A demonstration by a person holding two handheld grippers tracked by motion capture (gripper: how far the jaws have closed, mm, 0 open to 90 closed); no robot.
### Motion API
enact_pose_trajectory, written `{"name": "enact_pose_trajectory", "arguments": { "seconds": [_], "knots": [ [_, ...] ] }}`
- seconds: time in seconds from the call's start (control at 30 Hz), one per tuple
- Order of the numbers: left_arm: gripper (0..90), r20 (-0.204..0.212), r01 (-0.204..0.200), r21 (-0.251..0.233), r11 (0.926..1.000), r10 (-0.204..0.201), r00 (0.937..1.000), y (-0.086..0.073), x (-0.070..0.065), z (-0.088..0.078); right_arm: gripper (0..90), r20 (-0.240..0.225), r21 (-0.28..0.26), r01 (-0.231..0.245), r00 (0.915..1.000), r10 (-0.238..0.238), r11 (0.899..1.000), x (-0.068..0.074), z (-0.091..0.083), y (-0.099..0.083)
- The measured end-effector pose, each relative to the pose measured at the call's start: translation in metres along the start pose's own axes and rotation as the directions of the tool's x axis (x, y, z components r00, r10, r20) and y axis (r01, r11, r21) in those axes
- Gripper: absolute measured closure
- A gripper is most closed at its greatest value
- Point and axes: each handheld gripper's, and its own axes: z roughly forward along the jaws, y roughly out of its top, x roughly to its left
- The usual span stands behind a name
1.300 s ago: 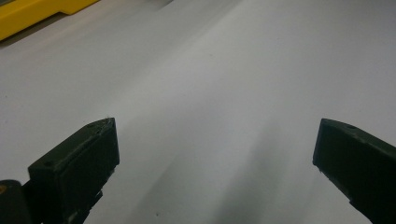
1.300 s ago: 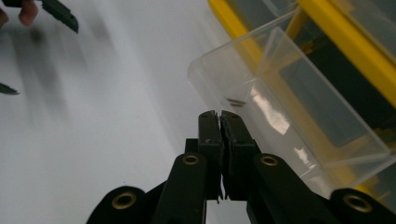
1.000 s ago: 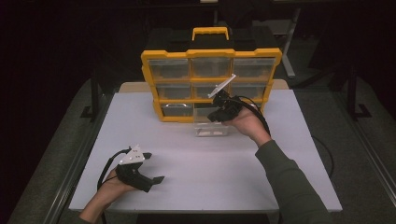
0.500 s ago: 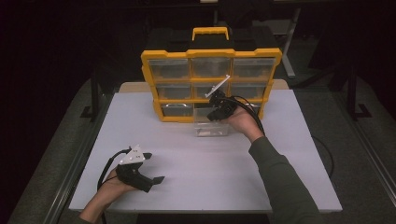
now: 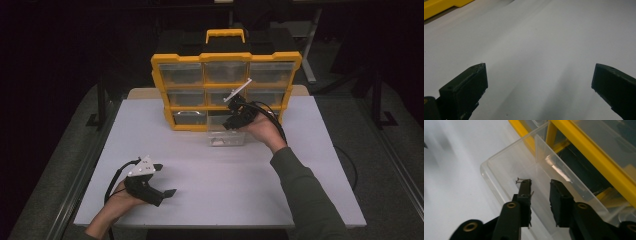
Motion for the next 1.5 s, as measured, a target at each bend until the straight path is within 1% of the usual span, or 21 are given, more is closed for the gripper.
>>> {"name": "enact_pose_trajectory", "arguments": {
  "seconds": [0.13, 0.2, 0.27, 0.3, 0.33, 0.4, 0.47, 0.53, 0.6, 0.7, 0.8, 0.93, 1.1, 1.2, 1.23, 1.33, 1.4, 1.5],
  "knots": [
    [0.2, 0.002, 0.002, 0.0, 1.0, -0.002, 1.0, 0.0, 0.0, 0.0, 60.1, 0.006, -0.026, 0.011, 0.9999, -0.011, 1.0, 0.002, -0.012, -0.004],
    [0.2, 0.003, 0.0, 0.002, 1.0, 0.0, 1.0, 0.0, 0.0, 0.0, 53.7, 0.006, -0.039, 0.01, 0.9999, -0.01, 0.999, 0.004, -0.018, -0.006],
    [0.2, 0.005, 0.0, 0.002, 1.0, 0.0, 1.0, 0.0, 0.0, 0.0, 49.8, 0.013, -0.053, 0.015, 0.9998, -0.015, 0.998, 0.006, -0.023, -0.01],
    [0.2, 0.005, 0.0, 0.002, 1.0, 0.0, 1.0, 0.0, 0.0, 0.0, 47.9, 0.012, -0.066, 0.022, 0.9997, -0.022, 0.998, 0.007, -0.026, -0.013],
    [0.2, 0.005, 0.0, 0.003, 1.0, 0.0, 1.0, 0.0, 0.0, 0.0, 47.2, 0.01, -0.071, 0.018, 0.9998, -0.017, 0.997, 0.008, -0.027, -0.014],
    [0.2, 0.004, 0.001, 0.004, 1.0, -0.001, 1.0, 0.0, 0.0, 0.0, 43.2, 0.008, -0.085, 0.017, 0.9998, -0.017, 0.996, 0.009, -0.031, -0.02],
    [0.2, 0.004, 0.0, 0.004, 1.0, 0.0, 1.0, -0.001, 0.0, 0.001, 39.6, 0.012, -0.091, 0.015, 0.9998, -0.014, 0.996, 0.011, -0.034, -0.026],
    [0.2, 0.004, 0.002, 0.005, 1.0, -0.002, 1.0, -0.001, 0.0, 0.0, 34.8, 0.023, -0.106, 0.025, 0.9995, -0.022, 0.994, 0.012, -0.036, -0.033],
    [0.2, 0.004, 0.003, 0.005, 1.0, -0.003, 1.0, -0.001, 0.0, 0.0, 31.4, 0.027, -0.117, 0.012, 0.9996, -0.009, 0.993, 0.014, -0.038, -0.039],
    [0.2, 0.004, 0.001, 0.007, 1.0, -0.001, 1.0, -0.001, 0.0, 0.001, 27.2, 0.038, -0.141, 0.002, 0.9993, 0.003, 0.99, 0.016, -0.038, -0.051],
    [0.2, 0.004, -0.002, 0.011, 0.9999, 0.002, 1.0, -0.001, 0.0, 0.001, 25.3, 0.052, -0.163, -0.011, 0.9984, 0.019, 0.987, 0.018, -0.038, -0.064],
    [0.2, 0.006, -0.004, 0.015, 0.9999, 0.004, 1.0, -0.001, 0.0, 0.001, 20.7, 0.055, -0.168, 0.0, 0.9985, 0.009, 0.986, 0.024, -0.035, -0.08],
    [0.2, 0.005, -0.001, 0.013, 0.9999, 0.001, 1.0, -0.001, -0.001, 0.001, 15.9, 0.078, -0.189, -0.012, 0.9966, 0.027, 0.982, 0.03, -0.03, -0.097],
    [0.2, 0.008, -0.003, 0.015, 0.9999, 0.002, 1.0, -0.002, 0.0, 0.001, 14.1, 0.088, -0.204, -0.021, 0.9953, 0.04, 0.979, 0.032, -0.028, -0.107],
    [0.2, 0.008, -0.003, 0.015, 0.9999, 0.002, 1.0, -0.002, 0.0, 0.001, 14.1, 0.088, -0.204, -0.021, 0.9953, 0.04, 0.979, 0.032, -0.028, -0.107],
    [0.2, 0.008, -0.005, 0.015, 0.9999, 0.004, 1.0, -0.002, 0.0, 0.001, 13.2, 0.097, -0.216, -0.033, 0.9937, 0.056, 0.976, 0.036, -0.025, -0.12],
    [0.2, 0.007, -0.002, 0.012, 0.9999, 0.002, 1.0, -0.002, 0.0, 0.001, 12.8, 0.1, -0.212, -0.04, 0.993, 0.062, 0.976, 0.037, -0.024, -0.126],
    [0.2, 0.007, 0.0, 0.012, 0.9999, 0.0, 1.0, -0.002, 0.0, 0.001, 11.2, 0.098, -0.219, -0.047, 0.9927, 0.07, 0.975, 0.038, -0.023, -0.136]
  ]
}}
